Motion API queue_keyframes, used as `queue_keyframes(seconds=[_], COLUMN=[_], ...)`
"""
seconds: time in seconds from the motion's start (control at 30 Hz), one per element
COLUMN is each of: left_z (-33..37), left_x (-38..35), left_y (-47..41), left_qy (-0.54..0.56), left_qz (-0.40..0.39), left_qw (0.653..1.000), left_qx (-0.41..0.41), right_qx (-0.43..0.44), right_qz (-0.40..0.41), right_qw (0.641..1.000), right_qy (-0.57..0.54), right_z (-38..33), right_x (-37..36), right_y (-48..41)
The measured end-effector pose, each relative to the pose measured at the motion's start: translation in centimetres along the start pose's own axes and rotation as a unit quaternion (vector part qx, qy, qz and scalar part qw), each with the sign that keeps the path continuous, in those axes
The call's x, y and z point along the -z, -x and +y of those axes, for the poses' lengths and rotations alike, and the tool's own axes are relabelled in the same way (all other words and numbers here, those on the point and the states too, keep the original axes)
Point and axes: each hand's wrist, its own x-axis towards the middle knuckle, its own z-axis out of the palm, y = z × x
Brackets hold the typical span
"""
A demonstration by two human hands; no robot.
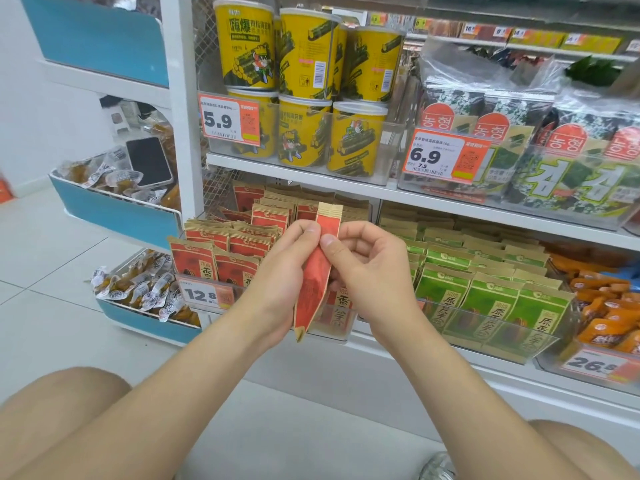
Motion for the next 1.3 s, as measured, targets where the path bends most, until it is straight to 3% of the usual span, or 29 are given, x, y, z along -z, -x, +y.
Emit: queue_keyframes(seconds=[0.23, 0.33, 0.5, 0.6, 0.8, 1.03, 1.3], left_z=[0.9, 1.3, 1.2, 1.2, 1.6, 1.8, 2.1], left_x=[0.6, 1.1, 1.3, 1.5, 1.9, 1.7, 3.4], left_y=[-0.8, -1.1, -0.9, -0.6, -0.3, 0.3, -0.3], left_qy=[0.014, 0.032, 0.032, -0.048, -0.129, -0.153, -0.120], left_qz=[0.073, 0.081, 0.017, -0.029, 0.004, -0.089, -0.089], left_qw=[0.997, 0.995, 0.998, 0.993, 0.978, 0.975, 0.980], left_qx=[-0.029, -0.040, -0.059, -0.107, -0.165, -0.131, -0.131], right_qx=[0.040, 0.014, 0.005, -0.001, 0.024, -0.009, -0.053], right_qz=[-0.061, -0.093, -0.034, 0.008, 0.046, 0.039, -0.071], right_qw=[0.989, 0.988, 0.996, 0.998, 0.997, 0.999, 0.996], right_qy=[0.125, 0.121, 0.084, 0.064, 0.049, 0.016, 0.028], right_z=[0.1, 0.0, -0.7, -1.2, -1.2, -0.6, -0.6], right_x=[0.3, 0.0, 0.0, 0.2, 0.3, 0.5, 1.4], right_y=[0.0, 0.3, 0.1, -0.1, -0.1, -0.4, -0.5])
